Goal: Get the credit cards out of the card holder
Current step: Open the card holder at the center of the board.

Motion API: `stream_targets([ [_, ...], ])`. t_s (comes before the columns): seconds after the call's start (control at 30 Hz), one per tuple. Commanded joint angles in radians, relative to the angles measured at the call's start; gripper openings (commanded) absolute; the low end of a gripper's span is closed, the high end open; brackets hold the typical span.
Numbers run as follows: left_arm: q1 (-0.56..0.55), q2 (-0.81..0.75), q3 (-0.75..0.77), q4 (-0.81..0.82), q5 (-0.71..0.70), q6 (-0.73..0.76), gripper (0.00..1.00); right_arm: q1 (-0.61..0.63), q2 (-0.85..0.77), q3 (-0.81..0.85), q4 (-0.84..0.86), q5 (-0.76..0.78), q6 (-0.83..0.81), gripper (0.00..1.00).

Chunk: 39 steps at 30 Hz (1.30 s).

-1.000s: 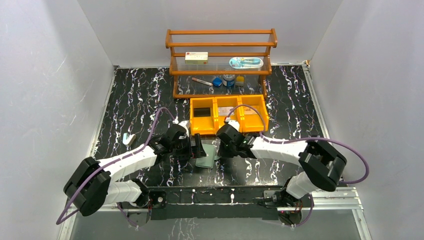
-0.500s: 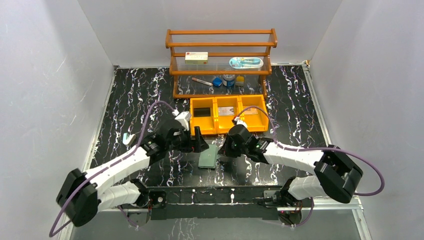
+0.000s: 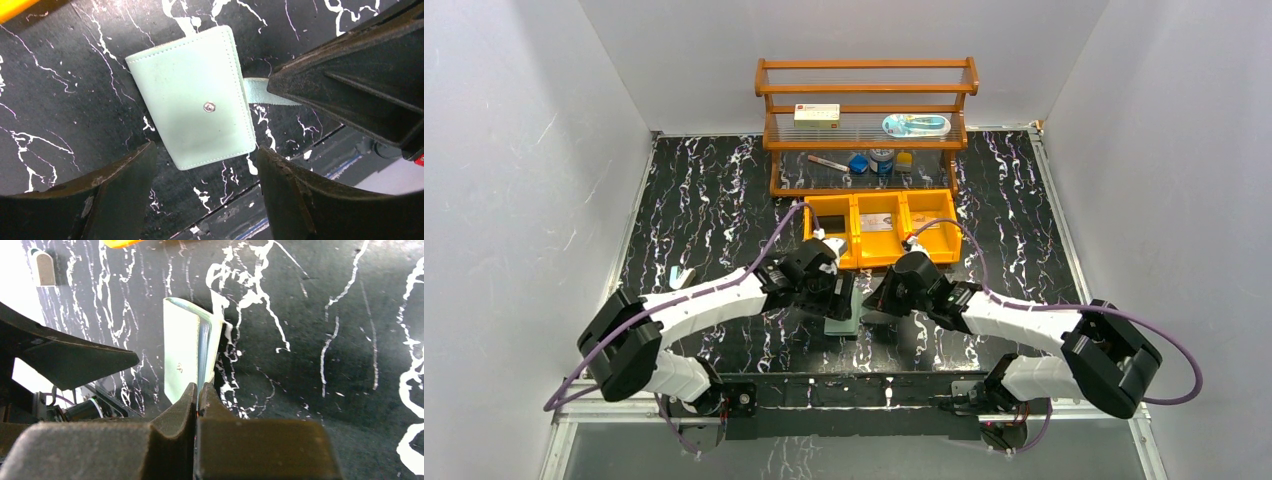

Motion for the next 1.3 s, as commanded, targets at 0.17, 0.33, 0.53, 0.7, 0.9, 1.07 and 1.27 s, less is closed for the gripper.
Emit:
stream_targets([
  [0.17, -0.106, 0.132, 0.101, -0.066, -0.13, -0.009, 0.69, -0.021, -0.035, -0.027, 0.073, -0.024, 0.038, 0.0],
  [0.33, -0.144, 0.174, 0.133, -0.067, -0.174, -0.02, 0.7, -0.024, -0.044, -0.035, 0.08, -0.035, 0.047, 0.0],
  [0.53, -0.167, 0.188, 0.164, -0.089, -0.251, -0.037, 0.7, -0.027, -0.065, -0.049, 0.083, -0.033, 0.059, 0.0],
  [0.7, -0.178, 0.154, 0.167, -0.084, -0.297, -0.024, 0.7, -0.029, -0.071, -0.061, 0.089, -0.033, 0.073, 0.0],
  [0.9, -0.179, 0.215, 0.188, -0.148, -0.295, -0.015, 0.57, -0.032, -0.08, -0.061, 0.091, -0.037, 0.075, 0.0],
  [1.07, -0.179, 0.149, 0.156, -0.158, -0.345, -0.042, 0.56, -0.036, -0.092, -0.063, 0.065, -0.015, 0.074, 0.0],
  [1.27, -0.179, 0.07, 0.14, -0.158, -0.374, -0.045, 0.58, -0.04, -0.085, -0.057, 0.038, -0.008, 0.069, 0.0],
])
